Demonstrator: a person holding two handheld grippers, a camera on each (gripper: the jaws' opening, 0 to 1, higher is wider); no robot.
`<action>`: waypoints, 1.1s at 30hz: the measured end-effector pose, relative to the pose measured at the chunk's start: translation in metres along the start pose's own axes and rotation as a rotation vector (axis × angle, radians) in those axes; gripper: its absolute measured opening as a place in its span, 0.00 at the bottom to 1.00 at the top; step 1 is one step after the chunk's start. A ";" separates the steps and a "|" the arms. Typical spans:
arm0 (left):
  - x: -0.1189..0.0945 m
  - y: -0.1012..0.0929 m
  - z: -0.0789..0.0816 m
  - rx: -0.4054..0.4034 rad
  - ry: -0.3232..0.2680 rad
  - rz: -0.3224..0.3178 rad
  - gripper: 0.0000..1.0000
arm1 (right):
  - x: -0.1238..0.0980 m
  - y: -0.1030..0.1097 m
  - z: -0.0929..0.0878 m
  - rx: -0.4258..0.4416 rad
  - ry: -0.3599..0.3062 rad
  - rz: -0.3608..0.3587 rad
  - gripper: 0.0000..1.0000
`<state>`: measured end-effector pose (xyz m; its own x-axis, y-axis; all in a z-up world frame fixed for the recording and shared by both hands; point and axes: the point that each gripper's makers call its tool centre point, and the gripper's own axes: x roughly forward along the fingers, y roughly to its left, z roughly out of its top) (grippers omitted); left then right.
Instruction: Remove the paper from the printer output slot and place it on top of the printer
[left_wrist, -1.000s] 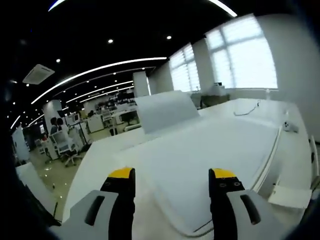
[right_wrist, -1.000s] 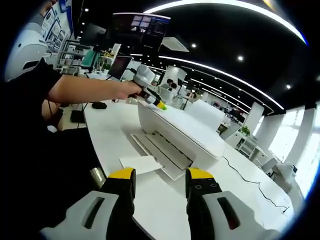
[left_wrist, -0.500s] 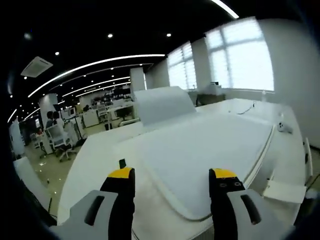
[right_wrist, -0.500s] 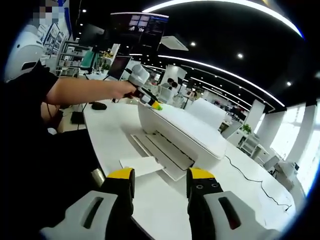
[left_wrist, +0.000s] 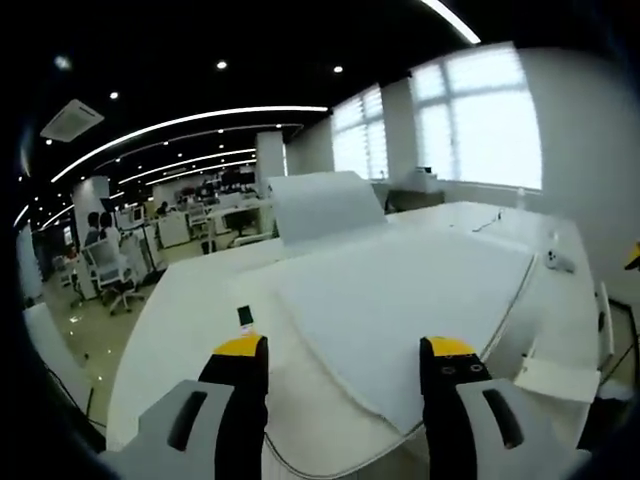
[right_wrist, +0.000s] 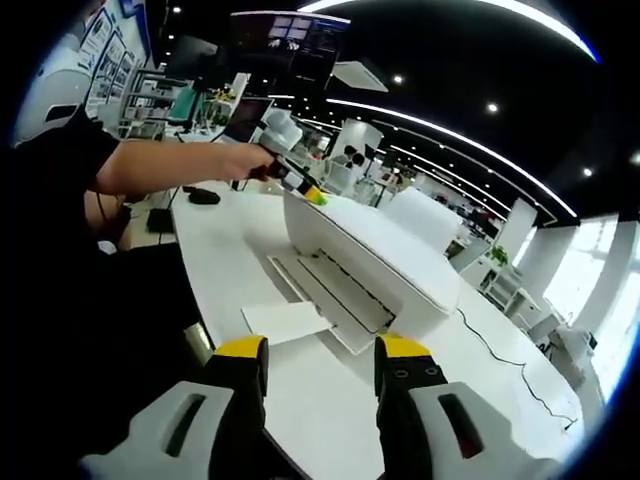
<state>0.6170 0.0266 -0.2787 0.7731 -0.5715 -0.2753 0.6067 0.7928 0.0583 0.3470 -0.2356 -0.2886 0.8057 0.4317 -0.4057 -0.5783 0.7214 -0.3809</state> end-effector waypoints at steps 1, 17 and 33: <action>-0.002 0.000 -0.001 -0.001 -0.001 0.000 0.65 | 0.000 0.000 0.000 0.003 -0.002 -0.002 0.40; -0.014 0.015 -0.003 0.022 0.004 0.023 0.65 | 0.002 0.002 0.000 0.014 0.005 -0.003 0.40; -0.029 0.027 -0.009 -0.013 -0.008 0.031 0.64 | 0.001 -0.007 0.018 0.069 -0.123 -0.038 0.30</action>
<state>0.6097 0.0667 -0.2778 0.7932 -0.5480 -0.2656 0.5798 0.8129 0.0544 0.3539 -0.2310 -0.2714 0.8391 0.4629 -0.2857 -0.5400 0.7723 -0.3346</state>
